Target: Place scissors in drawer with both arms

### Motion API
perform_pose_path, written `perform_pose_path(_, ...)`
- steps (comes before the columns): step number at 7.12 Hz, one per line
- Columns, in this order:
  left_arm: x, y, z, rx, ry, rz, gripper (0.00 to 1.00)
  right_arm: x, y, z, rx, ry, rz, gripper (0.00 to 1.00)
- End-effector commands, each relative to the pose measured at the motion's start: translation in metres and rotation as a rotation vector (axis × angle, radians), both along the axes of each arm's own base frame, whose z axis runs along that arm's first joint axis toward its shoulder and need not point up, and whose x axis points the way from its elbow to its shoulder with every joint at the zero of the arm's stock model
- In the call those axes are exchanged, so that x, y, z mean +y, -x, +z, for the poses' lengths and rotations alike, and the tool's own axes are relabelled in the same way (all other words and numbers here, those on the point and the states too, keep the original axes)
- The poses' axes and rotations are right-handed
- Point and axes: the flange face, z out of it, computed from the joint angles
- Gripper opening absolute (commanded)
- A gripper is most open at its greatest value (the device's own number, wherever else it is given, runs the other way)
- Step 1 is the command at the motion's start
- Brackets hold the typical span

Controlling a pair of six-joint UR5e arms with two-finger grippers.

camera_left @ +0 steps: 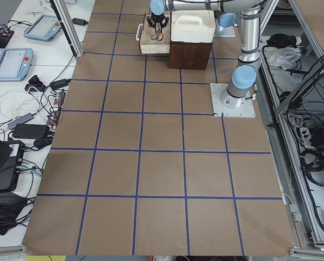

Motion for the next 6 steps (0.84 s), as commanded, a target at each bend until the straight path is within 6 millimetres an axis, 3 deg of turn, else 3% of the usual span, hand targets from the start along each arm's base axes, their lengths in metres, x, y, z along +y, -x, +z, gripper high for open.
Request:
perform_pose_path(1, -0.001, 0.005, -0.014, 0.001, 0.001, 0.030, 0.00, 0.007, -0.003, 0.003, -0.045, -0.029, 0.004, 1.00)
perform_pose_path(5, 0.005, 0.004, -0.029, -0.012, -0.024, 0.037, 0.00, 0.030, 0.000, 0.002, -0.024, -0.154, 0.009, 1.00)
perform_pose_path(6, 0.007, 0.006, -0.028, -0.013, -0.022, 0.029, 0.23, 0.030, 0.000, 0.001, -0.022, -0.157, 0.009, 1.00)
